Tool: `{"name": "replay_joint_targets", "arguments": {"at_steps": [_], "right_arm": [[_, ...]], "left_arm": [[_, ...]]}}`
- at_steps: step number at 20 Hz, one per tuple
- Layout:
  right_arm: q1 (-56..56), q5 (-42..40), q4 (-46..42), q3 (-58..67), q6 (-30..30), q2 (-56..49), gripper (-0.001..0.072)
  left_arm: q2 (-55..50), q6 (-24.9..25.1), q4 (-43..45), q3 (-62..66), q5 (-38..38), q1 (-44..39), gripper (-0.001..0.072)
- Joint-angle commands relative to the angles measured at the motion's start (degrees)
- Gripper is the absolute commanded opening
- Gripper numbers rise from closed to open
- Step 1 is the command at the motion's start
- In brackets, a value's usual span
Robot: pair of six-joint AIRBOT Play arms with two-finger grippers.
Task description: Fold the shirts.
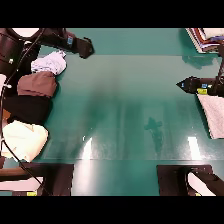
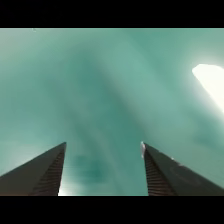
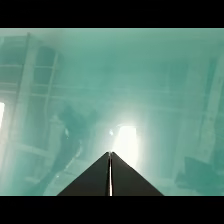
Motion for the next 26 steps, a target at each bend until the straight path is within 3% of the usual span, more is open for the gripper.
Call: {"name": "replay_joint_targets", "arguments": {"at_steps": [1, 5, 9, 18, 19, 20, 22, 23, 26], "right_arm": [[0.0, -0.1, 0.4, 0.0, 0.0, 0.0, 0.0013], [0.0, 0.8, 0.4, 0.0, 0.1, 0.0, 0.0013], [0.0, 2.3, 0.4, -0.1, 0.0, 0.0, 0.0013], [5.5, -1.3, 0.4, -5.9, 0.0, 0.0, 0.0013], [6.1, -2.6, 0.4, -6.1, 0.0, 0.0, 0.0013], [6.4, -3.4, 0.4, -6.1, 0.0, 0.0, 0.0013], [6.8, -4.9, 0.4, -6.0, 0.0, 0.0, 0.0013], [6.8, -5.3, 0.4, -6.0, 0.0, 0.0, 0.0013], [6.8, -5.5, 0.3, -3.6, 0.0, 0.0, 0.0013]], "left_arm": [[-3.9, -5.4, 16.1, 0.0, 4.2, 6.1, 0.0561], [-12.4, -7.3, 12.9, 0.0, 5.2, 18.4, 0.0561], [-19.5, -7.3, 9.7, 0.0, 10.1, 25.6, 0.0560], [-28.3, -7.0, 6.8, 0.2, 16.9, 27.8, 0.0559], [-28.9, -7.0, 6.7, 0.2, 16.5, 27.8, 0.0537], [-29.0, -6.6, 6.1, 0.2, 16.5, 27.8, 0.0418], [-28.8, -6.6, 4.1, 1.4, 15.2, 27.8, 0.0066], [-28.8, -6.6, 3.4, 3.4, 13.2, 27.8, 0.0028], [-28.3, -6.6, -0.8, 14.4, 5.0, 27.8, 0.0026]]}}
